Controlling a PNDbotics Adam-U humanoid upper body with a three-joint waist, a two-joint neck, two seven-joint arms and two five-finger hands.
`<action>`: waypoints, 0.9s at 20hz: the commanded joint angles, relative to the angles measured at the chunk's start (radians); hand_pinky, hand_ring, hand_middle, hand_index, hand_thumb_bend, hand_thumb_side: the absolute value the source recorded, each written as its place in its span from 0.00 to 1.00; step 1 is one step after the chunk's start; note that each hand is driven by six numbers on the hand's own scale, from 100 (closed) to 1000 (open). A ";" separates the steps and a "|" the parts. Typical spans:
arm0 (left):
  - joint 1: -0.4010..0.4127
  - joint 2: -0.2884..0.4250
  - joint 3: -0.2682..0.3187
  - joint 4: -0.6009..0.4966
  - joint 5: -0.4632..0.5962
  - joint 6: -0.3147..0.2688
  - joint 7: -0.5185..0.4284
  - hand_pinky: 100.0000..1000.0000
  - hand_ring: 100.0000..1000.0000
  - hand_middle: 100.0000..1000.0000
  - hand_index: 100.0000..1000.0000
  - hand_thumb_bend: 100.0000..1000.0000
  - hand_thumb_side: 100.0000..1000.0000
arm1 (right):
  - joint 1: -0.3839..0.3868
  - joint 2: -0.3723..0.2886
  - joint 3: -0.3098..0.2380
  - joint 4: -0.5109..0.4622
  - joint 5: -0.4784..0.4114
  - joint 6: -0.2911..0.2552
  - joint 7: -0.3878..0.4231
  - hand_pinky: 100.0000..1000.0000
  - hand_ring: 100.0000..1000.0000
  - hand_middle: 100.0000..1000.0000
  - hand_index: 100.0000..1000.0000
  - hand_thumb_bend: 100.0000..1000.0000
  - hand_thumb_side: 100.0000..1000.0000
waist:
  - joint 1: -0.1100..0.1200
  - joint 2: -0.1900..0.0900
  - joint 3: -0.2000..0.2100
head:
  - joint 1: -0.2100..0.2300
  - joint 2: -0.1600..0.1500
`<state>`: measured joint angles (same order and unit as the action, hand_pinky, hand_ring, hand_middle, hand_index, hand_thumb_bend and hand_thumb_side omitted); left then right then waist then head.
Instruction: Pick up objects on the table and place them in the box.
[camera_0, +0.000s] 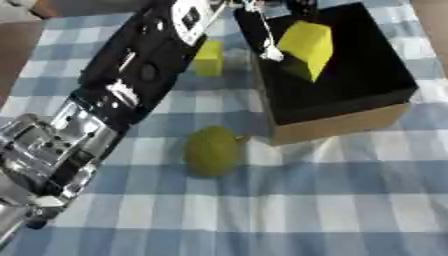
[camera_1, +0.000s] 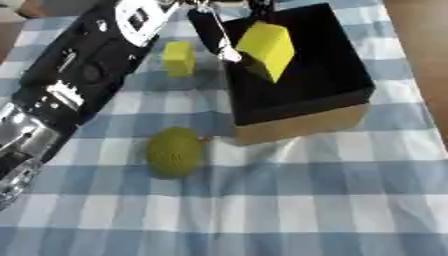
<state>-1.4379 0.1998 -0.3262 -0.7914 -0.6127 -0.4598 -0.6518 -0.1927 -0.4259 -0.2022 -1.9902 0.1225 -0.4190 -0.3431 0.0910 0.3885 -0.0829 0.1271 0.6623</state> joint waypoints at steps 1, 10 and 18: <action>-0.021 0.012 0.022 -0.004 -0.026 -0.176 -0.122 0.91 0.83 0.77 0.90 0.26 0.36 | -0.001 -0.013 -0.007 -0.010 -0.018 0.006 0.009 0.89 1.00 0.38 0.86 0.00 0.41 | 0.010 -0.005 0.000 | 0.000 -0.002; -0.029 0.038 0.044 0.007 -0.116 -0.217 -0.026 0.93 0.87 0.78 0.91 0.38 0.47 | 0.007 -0.017 -0.010 -0.010 -0.020 0.011 0.008 0.89 1.00 0.38 0.86 0.00 0.41 | 0.012 -0.014 0.013 | -0.002 0.008; -0.043 0.135 0.086 0.011 -0.063 -0.171 0.026 0.90 0.84 0.75 0.88 0.30 0.33 | 0.035 -0.025 -0.017 -0.010 -0.004 0.017 0.001 0.89 1.00 0.37 0.86 0.00 0.41 | 0.020 -0.026 0.041 | -0.028 0.023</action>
<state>-1.4534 0.2909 -0.2613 -0.7693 -0.6844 -0.5566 -0.5550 -0.1557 -0.4267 -0.2092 -1.9902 0.1135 -0.4031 -0.3403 0.1032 0.3883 -0.0415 0.1043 0.6804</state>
